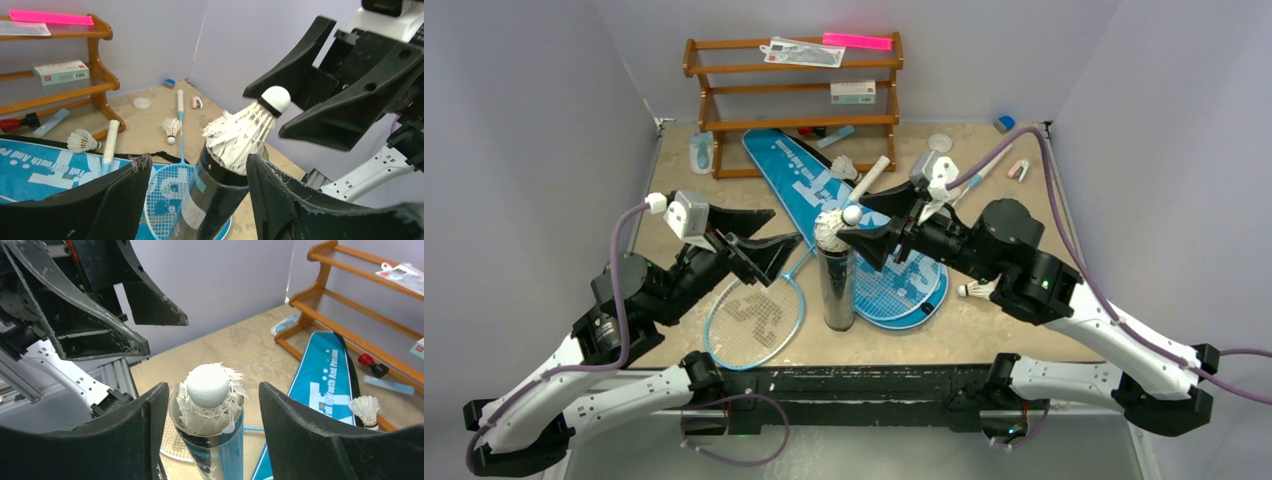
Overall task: Pack up the badminton gear
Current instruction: Place the shuttlecock at the shuttle tube.
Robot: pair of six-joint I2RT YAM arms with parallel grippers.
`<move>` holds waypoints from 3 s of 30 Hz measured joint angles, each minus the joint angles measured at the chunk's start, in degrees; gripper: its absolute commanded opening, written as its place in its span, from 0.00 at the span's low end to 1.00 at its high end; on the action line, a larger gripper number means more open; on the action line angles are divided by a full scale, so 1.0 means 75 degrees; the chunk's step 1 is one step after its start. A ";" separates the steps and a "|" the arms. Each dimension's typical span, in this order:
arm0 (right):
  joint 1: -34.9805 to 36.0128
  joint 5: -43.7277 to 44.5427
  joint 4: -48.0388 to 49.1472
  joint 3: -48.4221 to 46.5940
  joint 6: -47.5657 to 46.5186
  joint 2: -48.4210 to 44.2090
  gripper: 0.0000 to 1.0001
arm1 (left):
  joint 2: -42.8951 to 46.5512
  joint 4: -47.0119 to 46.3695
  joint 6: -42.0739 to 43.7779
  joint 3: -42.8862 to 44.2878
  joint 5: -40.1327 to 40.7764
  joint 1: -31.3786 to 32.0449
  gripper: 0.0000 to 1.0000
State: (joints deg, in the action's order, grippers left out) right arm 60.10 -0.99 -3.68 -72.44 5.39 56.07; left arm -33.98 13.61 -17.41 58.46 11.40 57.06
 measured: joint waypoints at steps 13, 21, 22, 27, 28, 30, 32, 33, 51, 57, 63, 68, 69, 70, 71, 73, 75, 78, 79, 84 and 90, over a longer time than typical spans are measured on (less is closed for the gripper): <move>0.0000 -0.0003 0.0012 -0.0125 0.0023 0.0356 0.57 | -0.1265 -0.0379 0.0300 0.0854 0.0399 0.0000 0.45; 0.0000 -0.0012 -0.0038 -0.0256 0.0023 0.0367 0.48 | -0.1894 -0.0367 0.0487 0.1105 0.0516 0.0000 0.45; 0.0000 -0.0012 -0.0050 -0.0286 0.0023 0.0373 0.48 | -0.1970 -0.0358 0.0498 0.1122 0.0516 0.0000 0.45; 0.0000 -0.0032 -0.0085 -0.0344 0.0023 0.0373 0.46 | -0.2197 -0.0256 0.0609 0.1166 0.0513 0.0000 0.45; 0.0000 -0.0035 -0.0099 -0.0344 0.0023 0.0373 0.45 | -0.2221 -0.0254 0.0612 0.1169 0.0513 0.0000 0.45; 0.0000 -0.0038 -0.0114 -0.0344 0.0023 0.0376 0.41 | -0.2259 -0.0239 0.0612 0.1180 0.0507 0.0000 0.45; 0.0000 -0.0061 -0.0143 -0.0361 0.0023 0.0376 0.37 | -0.2267 -0.0213 0.0612 0.1180 0.0481 0.0000 0.45; 0.0000 -0.0067 -0.0163 -0.0379 0.0020 0.0376 0.37 | -0.2267 -0.0198 0.0609 0.1189 0.0455 0.0000 0.45; 0.0000 -0.0213 -0.0746 -0.0764 0.0020 0.0603 0.34 | -0.2430 0.0262 0.0530 0.1437 0.0114 -0.0009 0.44; -0.0003 -0.0245 -0.0915 -0.0874 0.0020 0.0627 0.33 | -0.2436 0.0321 0.0449 0.1437 0.0099 -0.0015 0.44; -0.0006 -0.0455 -0.1037 -0.1043 0.0000 0.0758 0.33 | -0.2422 0.0434 0.0399 0.1437 0.0105 -0.0020 0.43; -0.0006 -0.0615 -0.1093 -0.1113 -0.0032 0.0857 0.34 | -0.2358 0.0484 0.0393 0.1373 0.0119 -0.0050 0.44; -0.0006 -0.0621 -0.1096 -0.1113 -0.0035 0.0866 0.34 | -0.2340 0.0484 0.0391 0.1355 0.0137 -0.0052 0.44; -0.0006 -0.0629 -0.1099 -0.1113 -0.0041 0.0868 0.34 | -0.2328 0.0484 0.0391 0.1346 0.0140 -0.0052 0.43; -0.0006 -0.0635 -0.1099 -0.1113 -0.0044 0.0868 0.35 | -0.2323 0.0484 0.0385 0.1343 0.0143 -0.0052 0.44; -0.0006 -0.0638 -0.1102 -0.1113 -0.0061 0.0868 0.36 | -0.2317 0.0484 0.0382 0.1341 0.0140 -0.0052 0.46; -0.0006 -0.0638 -0.1102 -0.1113 -0.0064 0.0868 0.36 | -0.2317 0.0487 0.0379 0.1341 0.0146 -0.0055 0.47; -0.0006 -0.0638 -0.1102 -0.1113 -0.0067 0.0866 0.36 | -0.2317 0.0490 0.0379 0.1341 0.0160 -0.0055 0.48; -0.0006 -0.0638 -0.1102 -0.1113 -0.0073 0.0866 0.36 | -0.2317 0.0493 0.0379 0.1341 0.0157 -0.0055 0.48; -0.0006 -0.0638 -0.1166 -0.1139 -0.0128 0.0866 0.35 | -0.2363 0.0522 0.0376 0.1341 0.0105 -0.0055 0.48; -0.0006 -0.0638 -0.1300 -0.1192 -0.0204 0.0868 0.34 | -0.2419 0.0516 0.0318 0.1343 0.0093 -0.0055 0.50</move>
State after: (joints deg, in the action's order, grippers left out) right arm 60.05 -5.78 -13.43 -81.38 3.86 62.59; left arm -52.12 17.47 -15.03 68.53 12.10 56.64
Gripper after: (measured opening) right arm 0.354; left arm 0.481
